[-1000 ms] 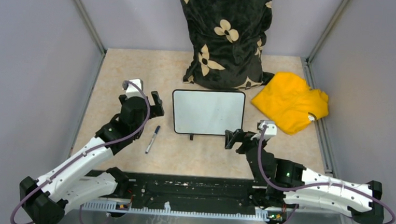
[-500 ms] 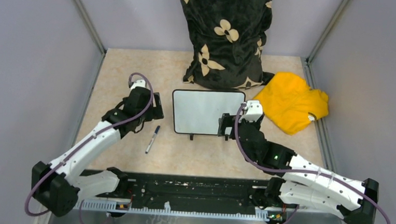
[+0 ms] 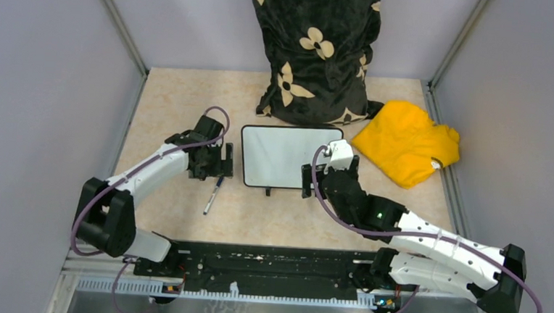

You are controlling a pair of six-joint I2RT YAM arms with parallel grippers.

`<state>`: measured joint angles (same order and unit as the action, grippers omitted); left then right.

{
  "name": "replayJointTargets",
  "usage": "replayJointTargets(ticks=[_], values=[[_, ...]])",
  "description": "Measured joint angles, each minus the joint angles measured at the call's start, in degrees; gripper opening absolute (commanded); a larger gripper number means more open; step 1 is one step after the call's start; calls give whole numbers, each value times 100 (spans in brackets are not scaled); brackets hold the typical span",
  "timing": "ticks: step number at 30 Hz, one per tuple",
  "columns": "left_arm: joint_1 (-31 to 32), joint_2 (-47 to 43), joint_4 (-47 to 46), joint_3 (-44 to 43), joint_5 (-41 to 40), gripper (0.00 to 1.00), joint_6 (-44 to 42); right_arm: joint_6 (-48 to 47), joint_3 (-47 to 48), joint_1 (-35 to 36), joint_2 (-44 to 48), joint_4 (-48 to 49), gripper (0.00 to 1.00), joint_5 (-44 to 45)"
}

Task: Write a sentence on the whiteboard
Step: Open the whiteboard marker at the center of the board.

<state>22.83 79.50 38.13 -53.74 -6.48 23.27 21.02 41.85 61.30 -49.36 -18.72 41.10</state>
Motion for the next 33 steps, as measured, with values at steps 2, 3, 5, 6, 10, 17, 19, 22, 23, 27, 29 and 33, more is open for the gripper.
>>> replayJointTargets(ticks=[2,3,5,6,10,17,19,22,23,27,29,33], values=[[0,214,28,-4,111,87,-42,0,22,0,-59,-98,99,-127],[0,289,50,0,155,86,-61,2,22,0,-59,-114,99,-170],[0,376,59,13,216,83,-109,9,22,0,-33,-105,99,-245],[-2,400,66,15,221,81,-133,11,22,0,7,-105,99,-299],[-52,525,79,15,219,76,-249,-2,20,0,282,-46,98,-452],[-225,809,66,37,221,69,-343,-7,15,0,503,98,97,-479],[-245,885,33,55,234,67,-345,-9,15,0,494,98,96,-481],[-258,973,9,66,273,61,-358,-42,15,0,496,120,95,-479],[-262,1001,-11,66,289,59,-363,-48,13,0,496,120,95,-474],[-269,1078,-90,66,334,54,-374,-48,13,0,494,120,95,-404],[-269,1106,-107,66,334,51,-385,-48,13,0,494,120,95,-356],[-269,1158,-151,72,328,46,-387,-46,13,0,498,120,94,-299]])
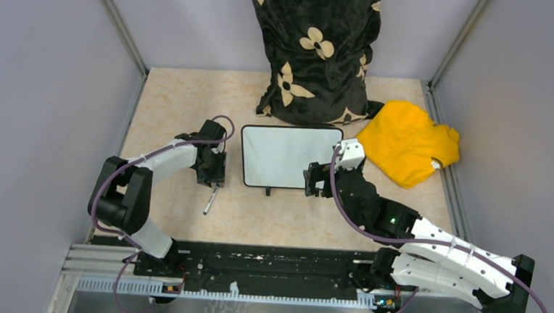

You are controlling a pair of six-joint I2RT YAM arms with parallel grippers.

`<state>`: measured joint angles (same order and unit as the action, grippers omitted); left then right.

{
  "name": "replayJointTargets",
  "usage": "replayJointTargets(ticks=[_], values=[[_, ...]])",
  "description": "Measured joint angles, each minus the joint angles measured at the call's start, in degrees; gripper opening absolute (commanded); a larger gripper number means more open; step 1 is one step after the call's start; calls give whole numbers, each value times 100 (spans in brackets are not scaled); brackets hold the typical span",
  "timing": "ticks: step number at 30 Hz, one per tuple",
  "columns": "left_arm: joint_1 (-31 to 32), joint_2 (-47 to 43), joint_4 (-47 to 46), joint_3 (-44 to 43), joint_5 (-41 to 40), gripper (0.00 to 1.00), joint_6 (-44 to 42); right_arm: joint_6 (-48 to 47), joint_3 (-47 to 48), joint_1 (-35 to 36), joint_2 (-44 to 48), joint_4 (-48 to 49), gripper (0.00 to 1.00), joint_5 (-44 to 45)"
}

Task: Write a sentence on the whiteboard
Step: Open the whiteboard marker at the center of the board.

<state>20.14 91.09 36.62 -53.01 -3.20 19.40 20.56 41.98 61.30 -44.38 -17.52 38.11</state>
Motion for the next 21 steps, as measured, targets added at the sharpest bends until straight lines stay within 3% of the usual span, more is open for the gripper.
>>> replayJointTargets(ticks=[15,21], values=[[-4,52,-118,87,-22,29,4,2,0,0,50,-4,94,192],[-4,50,-157,109,-66,14,24,4,-4,0,70,-9,94,190]])
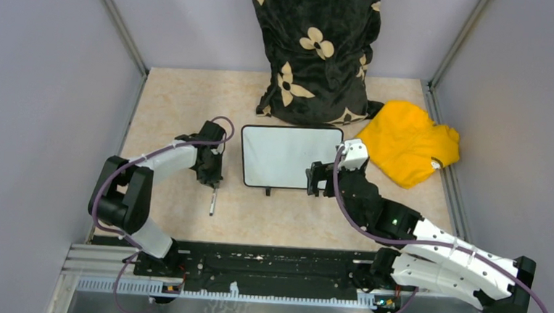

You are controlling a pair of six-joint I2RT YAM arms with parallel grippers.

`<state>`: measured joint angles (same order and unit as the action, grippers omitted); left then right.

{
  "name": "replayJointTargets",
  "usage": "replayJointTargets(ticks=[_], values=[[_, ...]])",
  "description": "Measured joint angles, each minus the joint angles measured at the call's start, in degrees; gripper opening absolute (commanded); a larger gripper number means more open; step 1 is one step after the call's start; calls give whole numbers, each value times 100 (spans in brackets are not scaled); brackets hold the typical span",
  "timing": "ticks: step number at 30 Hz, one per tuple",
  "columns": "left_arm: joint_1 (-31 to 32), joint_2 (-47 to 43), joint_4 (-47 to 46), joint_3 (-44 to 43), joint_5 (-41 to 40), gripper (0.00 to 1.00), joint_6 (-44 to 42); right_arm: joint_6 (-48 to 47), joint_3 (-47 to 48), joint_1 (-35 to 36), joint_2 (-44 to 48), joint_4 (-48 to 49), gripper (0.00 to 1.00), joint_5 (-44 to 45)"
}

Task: Write a sentence on the whiteboard
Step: Open the whiteboard marker at the center of the board.

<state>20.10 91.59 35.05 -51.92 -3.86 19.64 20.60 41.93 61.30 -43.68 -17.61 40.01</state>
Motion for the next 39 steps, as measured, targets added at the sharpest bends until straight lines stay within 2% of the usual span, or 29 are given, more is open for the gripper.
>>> replayJointTargets(ticks=[11,19,22,32,35,39], values=[[-28,-87,-66,44,70,1,330,116,-111,0,153,-94,95,-2],[-42,-321,-339,153,238,4,940,170,-111,0,72,-101,95,-26],[-48,-323,-439,232,267,10,1108,177,-111,0,-24,-109,95,-59],[-55,-321,-588,374,315,50,1290,258,-109,0,-105,-133,96,-116],[-55,-343,-656,376,326,56,1292,302,-103,0,-188,-138,96,-151],[-55,-372,-671,387,321,57,1250,348,-83,0,-291,-216,98,-175]])
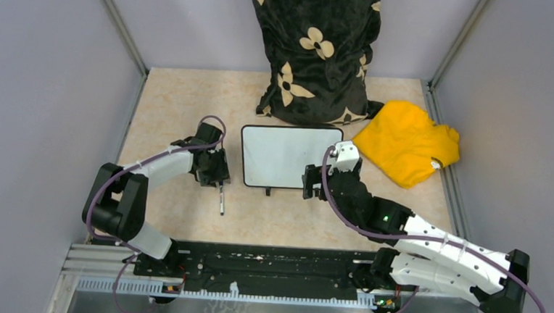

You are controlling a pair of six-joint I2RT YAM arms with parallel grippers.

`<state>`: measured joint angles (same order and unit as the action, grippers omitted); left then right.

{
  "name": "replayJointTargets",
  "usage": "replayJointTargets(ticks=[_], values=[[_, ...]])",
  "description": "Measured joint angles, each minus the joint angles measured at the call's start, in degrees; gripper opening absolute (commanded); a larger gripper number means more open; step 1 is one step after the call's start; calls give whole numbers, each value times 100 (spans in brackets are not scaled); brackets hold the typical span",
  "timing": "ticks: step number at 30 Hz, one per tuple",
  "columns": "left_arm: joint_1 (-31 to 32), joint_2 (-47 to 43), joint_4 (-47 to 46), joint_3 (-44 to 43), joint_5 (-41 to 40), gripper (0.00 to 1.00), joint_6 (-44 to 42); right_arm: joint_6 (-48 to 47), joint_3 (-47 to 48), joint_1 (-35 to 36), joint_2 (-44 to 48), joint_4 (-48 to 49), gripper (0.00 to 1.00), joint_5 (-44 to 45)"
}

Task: Write a sentence on the whiteboard
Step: Open the whiteboard marker at the center of the board.

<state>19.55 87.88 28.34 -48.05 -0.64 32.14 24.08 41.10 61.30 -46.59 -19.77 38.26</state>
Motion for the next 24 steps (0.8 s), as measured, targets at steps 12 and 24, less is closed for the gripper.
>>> replayJointTargets(ticks=[12,24], values=[[-2,-59,282,20,7,51,-503,420,835,-4,-549,-568,99,203],[398,-81,540,20,-70,46,-737,291,1021,-9,-621,-505,96,-273]])
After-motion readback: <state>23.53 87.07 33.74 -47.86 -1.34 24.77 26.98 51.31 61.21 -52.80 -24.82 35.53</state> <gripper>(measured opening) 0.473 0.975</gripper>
